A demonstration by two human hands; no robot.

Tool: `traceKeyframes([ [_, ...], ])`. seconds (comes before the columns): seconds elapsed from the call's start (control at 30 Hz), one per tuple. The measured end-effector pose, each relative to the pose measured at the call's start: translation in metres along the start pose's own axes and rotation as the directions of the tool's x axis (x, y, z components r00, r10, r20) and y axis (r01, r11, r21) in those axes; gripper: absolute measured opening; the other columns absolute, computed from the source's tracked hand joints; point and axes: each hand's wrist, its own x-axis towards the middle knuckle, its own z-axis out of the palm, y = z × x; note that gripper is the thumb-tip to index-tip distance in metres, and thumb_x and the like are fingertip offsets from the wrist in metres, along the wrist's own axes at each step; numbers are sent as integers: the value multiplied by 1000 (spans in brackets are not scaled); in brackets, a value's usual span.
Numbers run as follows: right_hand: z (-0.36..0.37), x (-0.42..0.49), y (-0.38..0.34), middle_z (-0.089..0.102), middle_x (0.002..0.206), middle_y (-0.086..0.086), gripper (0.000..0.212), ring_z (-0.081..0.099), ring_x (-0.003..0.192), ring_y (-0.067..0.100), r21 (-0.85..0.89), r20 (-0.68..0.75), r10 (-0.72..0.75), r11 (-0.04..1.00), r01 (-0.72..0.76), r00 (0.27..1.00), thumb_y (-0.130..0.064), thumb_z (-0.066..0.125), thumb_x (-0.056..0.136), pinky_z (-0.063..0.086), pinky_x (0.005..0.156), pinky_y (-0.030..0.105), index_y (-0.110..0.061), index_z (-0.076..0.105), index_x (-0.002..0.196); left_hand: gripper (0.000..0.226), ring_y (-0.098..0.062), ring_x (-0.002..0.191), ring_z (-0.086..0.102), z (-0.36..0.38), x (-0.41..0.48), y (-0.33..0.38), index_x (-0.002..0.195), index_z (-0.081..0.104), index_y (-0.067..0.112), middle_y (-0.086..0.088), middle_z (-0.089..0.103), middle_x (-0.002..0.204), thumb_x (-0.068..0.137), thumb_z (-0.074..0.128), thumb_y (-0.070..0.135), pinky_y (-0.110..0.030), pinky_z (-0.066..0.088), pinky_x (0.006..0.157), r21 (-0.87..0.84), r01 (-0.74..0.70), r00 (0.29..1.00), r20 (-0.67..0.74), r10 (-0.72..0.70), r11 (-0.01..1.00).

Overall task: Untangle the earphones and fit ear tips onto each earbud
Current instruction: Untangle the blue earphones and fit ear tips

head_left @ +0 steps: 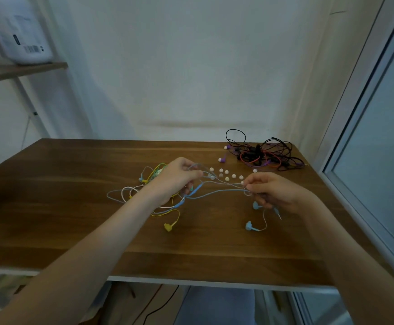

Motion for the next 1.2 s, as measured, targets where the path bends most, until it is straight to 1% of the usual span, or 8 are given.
traceKeyframes([
  [0.23,-1,-3,3,57,76,7,18,52,54,17,69,-86,-24,997,30,996,-10,49,96,41,41,24,-9,56,112,41,-16,59,48,-4,-1,-3,121,48,15,-5,51,82,86,69,12,-36,44,67,-65,-76,995,-76,71,995],
  [0.5,0,-4,7,63,83,11,30,67,73,23,249,-469,-38,953,174,882,-5,45,98,54,57,32,-15,51,125,15,-9,36,18,-6,-10,0,95,62,10,7,28,45,99,48,15,-18,16,34,-207,-64,998,-37,57,976],
  [0.63,2,-5,7,61,86,11,26,61,64,19,303,-528,1,934,188,849,-6,47,97,52,56,30,-13,53,122,24,-13,39,20,-5,-11,2,93,67,11,4,27,49,97,52,30,-20,18,39,34,6,1000,-23,-6,999],
  [0.8,2,-4,11,62,77,5,26,37,44,10,232,-484,-103,942,241,869,-8,51,95,30,38,22,-11,55,121,28,-23,54,46,-5,-14,5,91,69,13,-13,47,63,98,50,32,-24,27,46,380,30,998,-69,-4,924],
  [1.0,-5,-13,7,60,94,-4,35,58,81,9,-317,-215,-179,943,105,960,-13,64,88,47,73,22,-30,59,118,38,-20,65,46,-19,-9,-6,95,65,4,-9,49,71,95,53,40,-30,34,59,613,90,996,-59,-68,785],
  [1.07,-5,-10,8,55,96,-9,25,54,85,6,-463,-213,-197,883,78,957,-14,60,91,42,71,20,-30,62,110,36,-21,69,47,-22,-8,-7,89,60,7,-11,51,78,94,53,43,-30,33,59,672,92,995,-36,-92,734],
  [1.13,-4,-6,10,55,95,-13,15,51,88,4,-503,-267,-207,863,47,941,-20,52,96,39,71,20,-29,64,96,33,-22,72,49,-25,-7,-8,86,56,12,-10,52,81,93,54,45,-29,33,58,731,80,995,-16,-100,677],
  [1.2,-3,-3,12,62,93,-4,23,57,91,12,-339,-373,-181,940,48,910,-23,46,99,42,74,24,-19,65,86,35,-21,74,50,-26,-6,-9,85,56,14,-9,52,83,92,54,47,-28,34,59,766,63,995,4,-104,639],
])
